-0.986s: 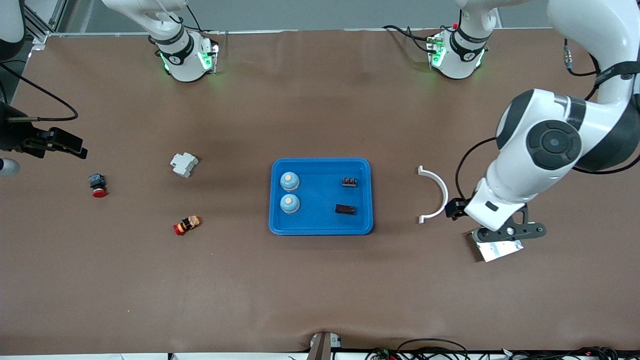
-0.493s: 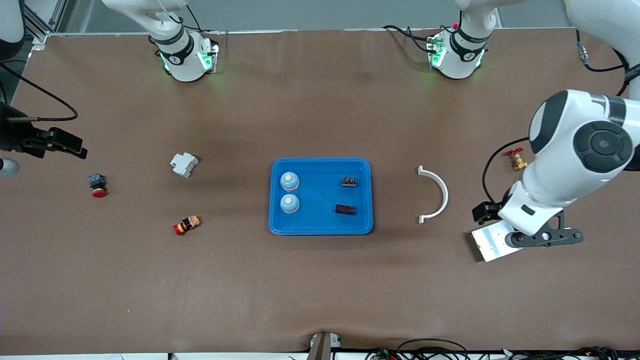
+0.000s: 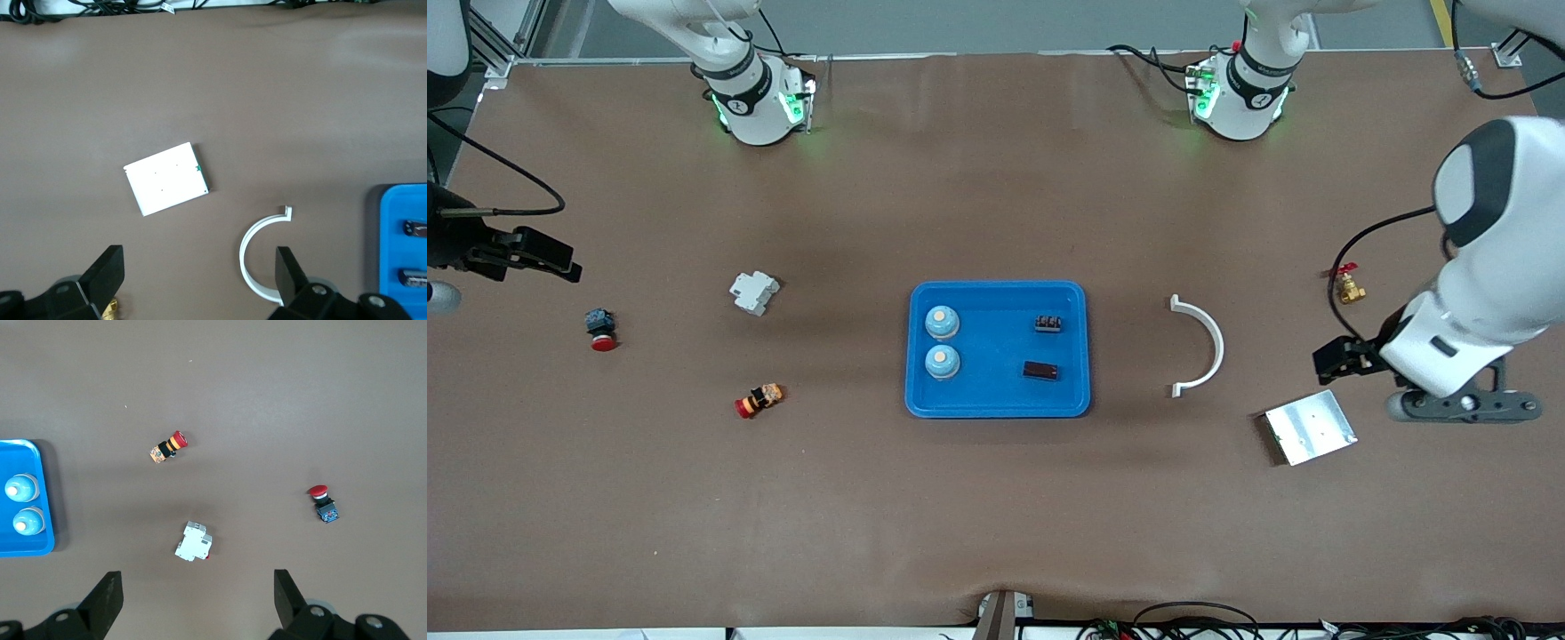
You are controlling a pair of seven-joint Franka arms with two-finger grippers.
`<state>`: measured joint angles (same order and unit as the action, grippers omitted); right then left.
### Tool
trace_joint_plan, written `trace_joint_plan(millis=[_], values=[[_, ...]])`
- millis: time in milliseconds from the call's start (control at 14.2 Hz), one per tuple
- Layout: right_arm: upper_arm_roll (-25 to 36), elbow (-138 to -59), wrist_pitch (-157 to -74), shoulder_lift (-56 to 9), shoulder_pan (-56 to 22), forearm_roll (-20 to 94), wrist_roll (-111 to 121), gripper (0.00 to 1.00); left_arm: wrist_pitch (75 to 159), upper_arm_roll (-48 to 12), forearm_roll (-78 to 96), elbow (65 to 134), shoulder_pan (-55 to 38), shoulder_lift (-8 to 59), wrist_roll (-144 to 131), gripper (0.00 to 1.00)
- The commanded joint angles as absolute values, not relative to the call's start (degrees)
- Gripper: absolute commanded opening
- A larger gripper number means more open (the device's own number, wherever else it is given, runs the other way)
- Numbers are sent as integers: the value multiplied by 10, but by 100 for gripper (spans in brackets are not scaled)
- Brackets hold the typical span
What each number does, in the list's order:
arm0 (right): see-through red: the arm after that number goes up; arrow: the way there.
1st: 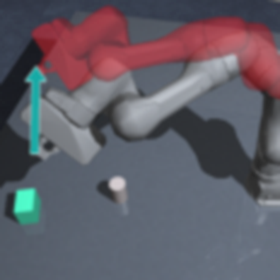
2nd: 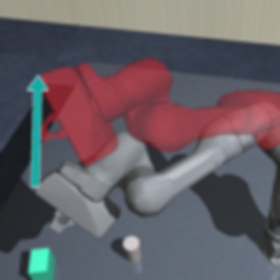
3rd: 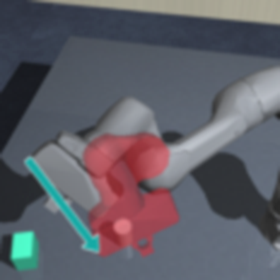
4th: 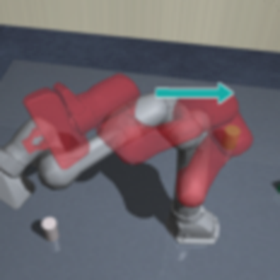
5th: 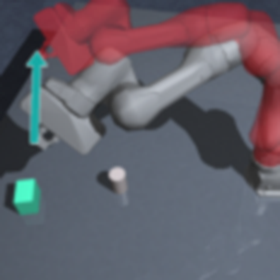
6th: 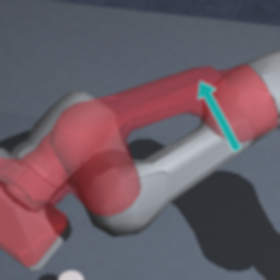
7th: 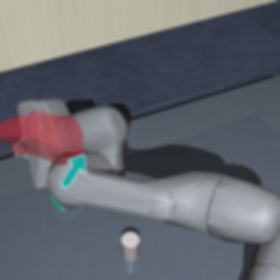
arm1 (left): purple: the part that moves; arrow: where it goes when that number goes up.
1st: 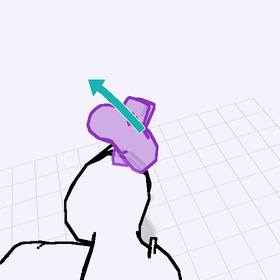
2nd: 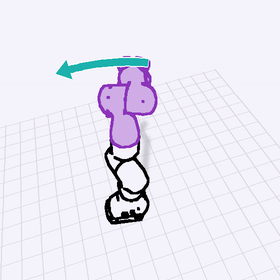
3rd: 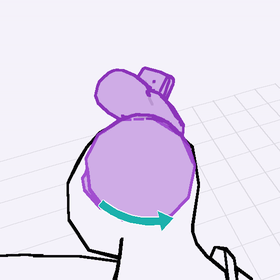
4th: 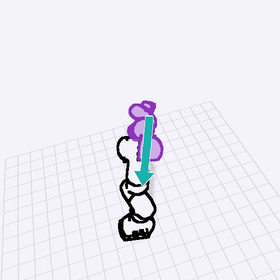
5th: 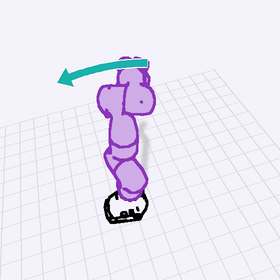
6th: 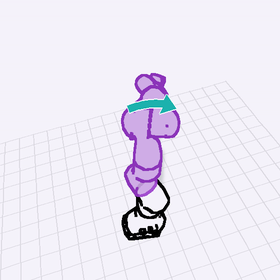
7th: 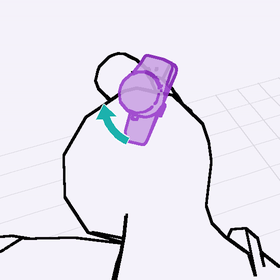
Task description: Place electrolytic capacitor and blue bell in tray
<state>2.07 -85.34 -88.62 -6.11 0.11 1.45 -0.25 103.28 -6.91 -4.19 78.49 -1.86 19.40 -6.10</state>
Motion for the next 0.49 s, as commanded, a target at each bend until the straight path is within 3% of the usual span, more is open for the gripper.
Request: trace_joint_plan(millis=[0,423], values=[[22,-869,-891,-45,0,23,4,100,992,-25,-18,801,-54,145,-34,100],[22,-869,-890,-45,0,23,3,100,881,33,6,810,-108,64,-4,100]])
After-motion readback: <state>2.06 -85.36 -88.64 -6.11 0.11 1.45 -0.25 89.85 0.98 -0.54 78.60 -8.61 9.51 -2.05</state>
